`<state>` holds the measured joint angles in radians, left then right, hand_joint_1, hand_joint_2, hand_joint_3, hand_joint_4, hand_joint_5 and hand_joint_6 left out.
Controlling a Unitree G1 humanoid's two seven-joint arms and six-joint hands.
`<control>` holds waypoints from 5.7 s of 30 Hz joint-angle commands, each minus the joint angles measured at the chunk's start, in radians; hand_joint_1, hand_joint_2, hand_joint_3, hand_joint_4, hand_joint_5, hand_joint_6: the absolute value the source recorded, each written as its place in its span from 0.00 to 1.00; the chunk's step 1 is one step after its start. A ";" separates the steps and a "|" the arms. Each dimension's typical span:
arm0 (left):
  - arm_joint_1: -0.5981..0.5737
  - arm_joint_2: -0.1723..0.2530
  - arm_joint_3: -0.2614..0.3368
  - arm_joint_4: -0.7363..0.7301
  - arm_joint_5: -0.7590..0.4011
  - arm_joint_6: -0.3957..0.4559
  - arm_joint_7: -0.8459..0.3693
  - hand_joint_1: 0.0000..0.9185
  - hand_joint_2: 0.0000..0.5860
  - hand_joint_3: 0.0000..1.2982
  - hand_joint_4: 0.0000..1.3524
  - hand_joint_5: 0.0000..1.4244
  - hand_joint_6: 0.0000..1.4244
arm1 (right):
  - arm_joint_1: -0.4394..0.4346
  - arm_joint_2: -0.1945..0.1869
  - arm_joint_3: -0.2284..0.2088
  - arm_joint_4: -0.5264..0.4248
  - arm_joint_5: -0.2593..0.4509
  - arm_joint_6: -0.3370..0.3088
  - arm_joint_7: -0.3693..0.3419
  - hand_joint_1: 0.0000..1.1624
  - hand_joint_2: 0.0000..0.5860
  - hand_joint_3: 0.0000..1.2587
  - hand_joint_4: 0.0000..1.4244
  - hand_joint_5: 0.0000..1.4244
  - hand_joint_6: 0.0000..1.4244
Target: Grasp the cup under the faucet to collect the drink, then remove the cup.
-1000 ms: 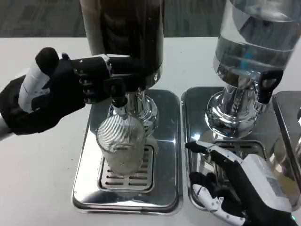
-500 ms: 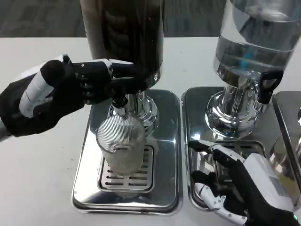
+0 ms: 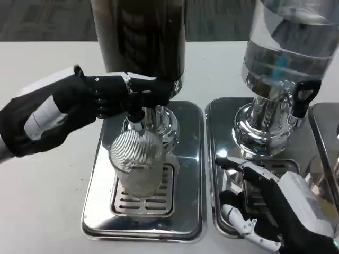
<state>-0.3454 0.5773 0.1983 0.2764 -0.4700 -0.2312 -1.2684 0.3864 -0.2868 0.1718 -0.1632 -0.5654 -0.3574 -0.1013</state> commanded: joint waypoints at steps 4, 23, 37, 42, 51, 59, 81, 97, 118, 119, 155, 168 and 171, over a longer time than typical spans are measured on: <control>0.027 0.019 -0.038 -0.014 0.060 -0.116 -0.009 0.00 0.08 0.22 0.10 0.11 0.08 | -0.001 -0.006 -0.006 -0.003 0.012 0.009 0.010 0.48 0.75 0.22 0.18 0.16 0.20; 0.043 0.054 -0.094 0.014 0.112 -0.268 0.034 0.00 0.08 0.22 0.09 0.11 0.07 | -0.004 0.000 -0.019 -0.001 0.062 0.015 0.032 0.50 0.77 0.21 0.18 0.16 0.20; 0.056 0.071 -0.117 0.020 0.125 -0.307 0.066 0.00 0.09 0.22 0.09 0.11 0.07 | -0.079 0.021 -0.016 0.007 0.309 0.036 0.178 0.51 0.54 0.09 0.09 0.14 0.20; 0.066 0.077 -0.123 0.012 0.119 -0.311 0.077 0.00 0.09 0.22 0.09 0.11 0.07 | -0.101 0.028 -0.008 0.010 0.330 0.055 0.210 0.53 0.49 0.07 0.07 0.13 0.20; 0.072 0.084 -0.129 -0.002 0.113 -0.312 0.083 0.00 0.11 0.22 0.09 0.10 0.07 | -0.167 0.036 0.026 0.015 0.329 0.108 0.279 0.57 0.43 0.01 0.02 0.07 0.16; 0.076 0.087 -0.130 -0.013 0.116 -0.312 0.091 0.00 0.11 0.22 0.08 0.10 0.07 | -0.205 0.045 0.041 0.029 0.330 0.134 0.304 0.60 0.41 0.00 0.00 0.04 0.13; 0.090 0.091 -0.130 -0.027 0.113 -0.307 0.105 0.00 0.13 0.23 0.08 0.10 0.07 | -0.289 0.091 0.048 0.102 0.350 0.122 0.302 0.67 0.47 0.03 0.04 0.09 0.15; 0.093 0.097 -0.128 -0.030 0.117 -0.309 0.111 0.00 0.13 0.25 0.09 0.11 0.07 | -0.379 0.124 0.073 0.206 0.355 0.086 0.309 0.70 0.43 0.05 0.08 0.11 0.17; 0.120 0.115 -0.070 -0.025 0.102 -0.306 0.165 0.00 0.13 0.25 0.08 0.13 0.08 | -0.431 0.140 0.087 0.261 0.374 0.073 0.317 0.70 0.46 0.07 0.08 0.12 0.17; 0.122 0.116 -0.065 -0.025 0.101 -0.305 0.169 0.00 0.13 0.25 0.08 0.13 0.09 | -0.432 0.140 0.088 0.262 0.375 0.073 0.319 0.69 0.47 0.07 0.08 0.12 0.17; 0.210 0.150 0.094 0.264 0.222 -0.374 0.349 0.00 0.11 0.24 0.15 0.19 0.13 | -0.471 0.165 0.095 0.335 0.384 0.035 0.322 0.42 0.44 0.13 0.13 0.15 0.19; 0.153 0.154 0.050 0.521 0.322 -0.484 0.402 0.00 0.11 0.25 0.16 0.20 0.13 | -0.511 0.169 0.102 0.420 0.380 -0.003 0.329 0.38 0.43 0.12 0.12 0.14 0.18; 0.143 0.154 0.048 0.550 0.327 -0.499 0.402 0.00 0.11 0.25 0.16 0.20 0.13 | -0.526 0.165 0.109 0.433 0.370 -0.008 0.330 0.38 0.43 0.11 0.11 0.13 0.17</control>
<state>-0.1880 0.7105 0.2550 0.8028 -0.1509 -0.7037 -0.8756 -0.1191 -0.1242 0.2743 0.2583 -0.1895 -0.3455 0.2245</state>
